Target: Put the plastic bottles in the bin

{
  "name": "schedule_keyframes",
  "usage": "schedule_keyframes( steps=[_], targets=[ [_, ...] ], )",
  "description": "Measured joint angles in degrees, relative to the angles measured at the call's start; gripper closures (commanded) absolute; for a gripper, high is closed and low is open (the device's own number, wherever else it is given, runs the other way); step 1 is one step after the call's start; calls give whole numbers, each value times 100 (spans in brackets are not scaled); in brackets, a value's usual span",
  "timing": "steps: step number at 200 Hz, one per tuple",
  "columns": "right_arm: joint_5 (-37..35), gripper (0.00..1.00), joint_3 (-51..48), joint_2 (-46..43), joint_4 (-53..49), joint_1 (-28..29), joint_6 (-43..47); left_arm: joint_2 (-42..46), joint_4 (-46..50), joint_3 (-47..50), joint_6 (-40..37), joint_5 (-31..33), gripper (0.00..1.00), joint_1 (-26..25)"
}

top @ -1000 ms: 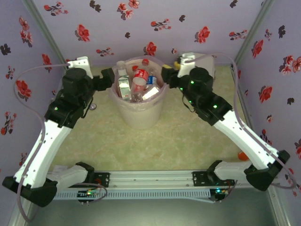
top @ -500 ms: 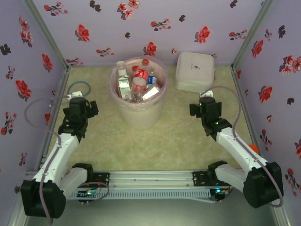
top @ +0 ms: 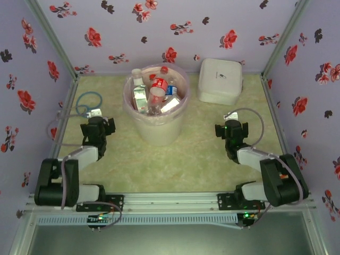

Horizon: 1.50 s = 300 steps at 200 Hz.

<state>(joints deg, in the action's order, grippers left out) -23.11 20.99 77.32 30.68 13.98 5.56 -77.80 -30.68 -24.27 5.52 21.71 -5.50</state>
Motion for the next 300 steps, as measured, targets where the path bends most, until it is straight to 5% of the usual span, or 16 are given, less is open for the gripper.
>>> schedule_keyframes(
  steps=[104,300],
  targets=[
    [1126,0,-328,1139,2621,-988,-407,-997,-1853,170,-426,-481,0,219],
    [894,1,-35,1226,2081,-1073,-922,-1054,-2118,249,-422,-590,0,243]
  ],
)
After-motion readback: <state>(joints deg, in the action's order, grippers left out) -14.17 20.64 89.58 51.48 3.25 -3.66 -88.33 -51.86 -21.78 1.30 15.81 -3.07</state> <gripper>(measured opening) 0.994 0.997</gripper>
